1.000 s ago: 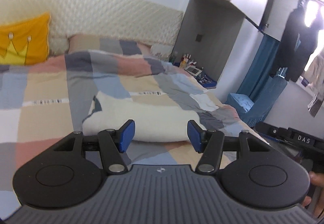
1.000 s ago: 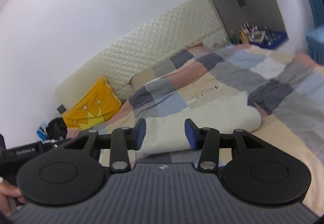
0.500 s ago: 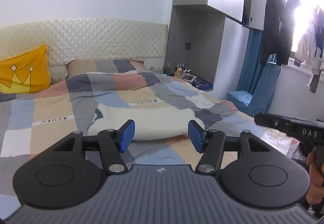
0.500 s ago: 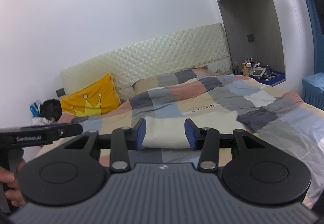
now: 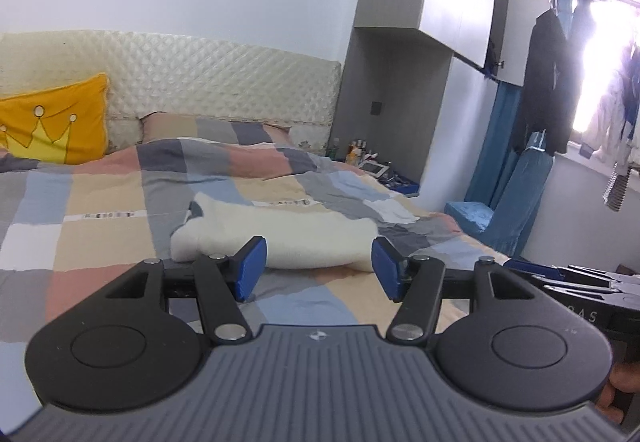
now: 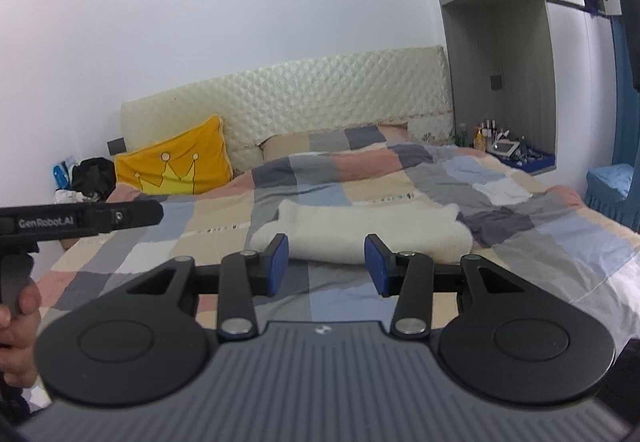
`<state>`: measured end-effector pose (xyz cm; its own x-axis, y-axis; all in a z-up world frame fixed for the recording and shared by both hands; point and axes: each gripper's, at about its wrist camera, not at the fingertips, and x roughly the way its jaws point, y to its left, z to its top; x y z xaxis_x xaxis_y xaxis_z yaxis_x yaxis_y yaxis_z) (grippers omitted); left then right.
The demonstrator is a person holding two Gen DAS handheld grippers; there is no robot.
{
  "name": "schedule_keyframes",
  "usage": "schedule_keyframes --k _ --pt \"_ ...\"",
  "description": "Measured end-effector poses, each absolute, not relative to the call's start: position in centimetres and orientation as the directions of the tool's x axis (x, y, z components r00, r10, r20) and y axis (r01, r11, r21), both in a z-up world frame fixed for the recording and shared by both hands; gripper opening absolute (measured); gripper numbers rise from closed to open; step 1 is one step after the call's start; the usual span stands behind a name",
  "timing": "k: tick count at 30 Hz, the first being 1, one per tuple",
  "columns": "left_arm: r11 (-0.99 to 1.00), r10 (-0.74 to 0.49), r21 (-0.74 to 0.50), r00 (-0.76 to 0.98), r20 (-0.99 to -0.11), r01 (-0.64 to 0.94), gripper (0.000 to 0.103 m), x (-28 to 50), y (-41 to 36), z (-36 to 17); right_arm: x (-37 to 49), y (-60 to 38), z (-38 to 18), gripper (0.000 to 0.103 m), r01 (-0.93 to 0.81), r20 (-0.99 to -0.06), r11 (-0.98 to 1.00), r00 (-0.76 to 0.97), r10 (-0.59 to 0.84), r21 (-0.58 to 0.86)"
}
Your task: Fold large clothes
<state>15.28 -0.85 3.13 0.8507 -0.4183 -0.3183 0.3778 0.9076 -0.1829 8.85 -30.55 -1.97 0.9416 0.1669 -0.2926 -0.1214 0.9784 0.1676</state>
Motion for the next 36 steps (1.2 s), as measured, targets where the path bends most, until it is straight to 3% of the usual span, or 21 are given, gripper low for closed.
schedule_keyframes --k 12,16,17,22,36 --pt "0.918 -0.397 -0.163 0.851 -0.343 0.362 0.068 15.6 0.2 0.2 9.3 -28.8 -4.3 0.048 -0.07 -0.322 0.989 0.94 0.11 0.132" --pt "0.917 -0.399 -0.167 0.85 -0.344 0.363 0.084 15.9 0.5 -0.3 9.4 -29.0 -4.6 0.088 -0.039 -0.316 0.99 0.945 0.081 0.139" --pt "0.915 -0.403 -0.167 0.848 -0.344 0.367 0.089 15.9 0.5 -0.2 9.5 -29.1 -4.7 0.09 -0.036 -0.319 0.989 0.944 0.08 0.143" --pt "0.915 -0.404 -0.158 0.853 -0.332 0.372 0.1 15.7 0.6 -0.4 9.8 -29.0 -4.9 0.091 -0.018 -0.343 0.993 0.937 0.058 0.117" --pt "0.939 -0.343 -0.155 0.868 -0.359 0.307 0.102 16.4 1.6 -0.7 9.7 -28.9 -4.6 0.092 -0.002 -0.336 0.996 0.941 0.031 0.085"
